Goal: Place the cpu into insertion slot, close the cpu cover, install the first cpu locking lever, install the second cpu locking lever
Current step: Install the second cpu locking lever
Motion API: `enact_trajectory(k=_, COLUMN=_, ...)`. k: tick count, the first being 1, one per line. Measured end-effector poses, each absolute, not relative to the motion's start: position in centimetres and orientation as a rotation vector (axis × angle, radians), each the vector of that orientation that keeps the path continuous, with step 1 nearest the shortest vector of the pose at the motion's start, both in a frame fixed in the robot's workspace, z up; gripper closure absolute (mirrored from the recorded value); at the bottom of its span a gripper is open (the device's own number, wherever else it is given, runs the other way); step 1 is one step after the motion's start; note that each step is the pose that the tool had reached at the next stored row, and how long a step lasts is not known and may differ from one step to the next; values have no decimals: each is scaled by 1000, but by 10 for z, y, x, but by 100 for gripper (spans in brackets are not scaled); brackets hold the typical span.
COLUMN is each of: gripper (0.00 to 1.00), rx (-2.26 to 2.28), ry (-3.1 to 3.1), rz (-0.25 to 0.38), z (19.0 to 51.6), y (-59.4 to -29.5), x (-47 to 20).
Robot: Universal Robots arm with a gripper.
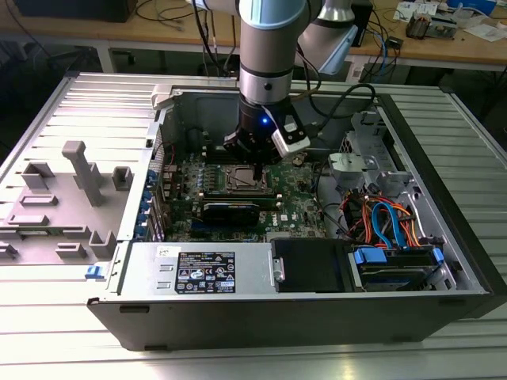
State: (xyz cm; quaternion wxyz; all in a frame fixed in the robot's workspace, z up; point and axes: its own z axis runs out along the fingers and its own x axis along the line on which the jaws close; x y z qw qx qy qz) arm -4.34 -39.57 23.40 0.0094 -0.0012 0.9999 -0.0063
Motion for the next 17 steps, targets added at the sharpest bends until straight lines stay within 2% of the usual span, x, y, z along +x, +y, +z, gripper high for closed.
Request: enact_trajectory(k=17, gripper=89, rx=-4, ry=3123, rz=-19, z=235, y=-409, x=-43)
